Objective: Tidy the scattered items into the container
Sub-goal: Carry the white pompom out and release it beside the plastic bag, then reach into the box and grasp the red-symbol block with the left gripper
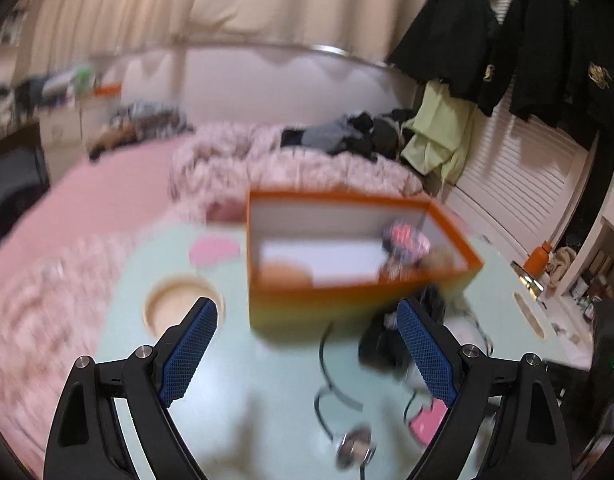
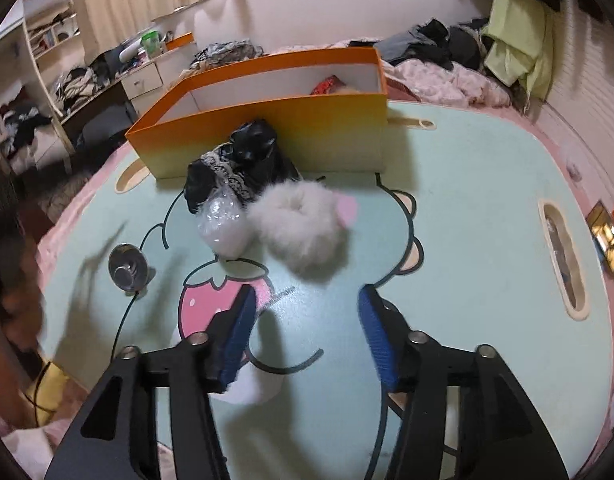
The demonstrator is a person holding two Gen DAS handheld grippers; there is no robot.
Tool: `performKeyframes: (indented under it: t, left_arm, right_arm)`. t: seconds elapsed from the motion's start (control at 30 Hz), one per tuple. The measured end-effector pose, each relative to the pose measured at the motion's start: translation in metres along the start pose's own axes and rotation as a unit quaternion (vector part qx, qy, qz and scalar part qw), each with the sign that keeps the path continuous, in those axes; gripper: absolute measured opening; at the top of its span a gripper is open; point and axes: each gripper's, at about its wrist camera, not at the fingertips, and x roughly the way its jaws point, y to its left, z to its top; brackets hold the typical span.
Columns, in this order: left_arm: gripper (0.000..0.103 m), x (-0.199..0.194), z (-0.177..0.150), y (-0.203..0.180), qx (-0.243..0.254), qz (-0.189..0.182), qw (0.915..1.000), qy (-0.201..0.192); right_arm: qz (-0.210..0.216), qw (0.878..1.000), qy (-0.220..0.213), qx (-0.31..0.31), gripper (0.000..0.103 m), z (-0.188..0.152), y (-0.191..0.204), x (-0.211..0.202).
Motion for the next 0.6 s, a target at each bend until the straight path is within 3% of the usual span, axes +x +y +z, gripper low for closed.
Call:
performKeyframes:
  t: [0.07,0.13,0.27,0.43,0.6]
  left_arm:
    - [0.091,0.006,0.027,-0.012,0.024,0.004,0.9995,0.022]
    - [0.091,0.022,0.051,-0.027,0.035,-0.017,0.9977,0.056]
    - [0.091,0.076,0.079,-0.060,0.042,-0.063,0.9877,0.137]
    - [0.080,0.160,0.082,-0.089,-0.003,-0.087,0.9650,0.247]
    - [0.072,0.213,0.062,-0.098,-0.044,-0.077,0.9433,0.320]
  right_arm:
    - [-0.028,0.999,0.000,-0.020,0.075,-0.001,0.006,0.004]
    - [-0.060,0.997,0.002,-0.047,0.080,-0.002,0.013,0.010]
    - [-0.052,0.997,0.004,-0.049,0.085,-0.002,0.009,0.011]
    - [-0.053,0.998,0.002,-0.046,0.086,-0.005,0.009,0.008]
    - [-0.053,0.998,0.001,-0.044,0.086,-0.006,0.013,0.006]
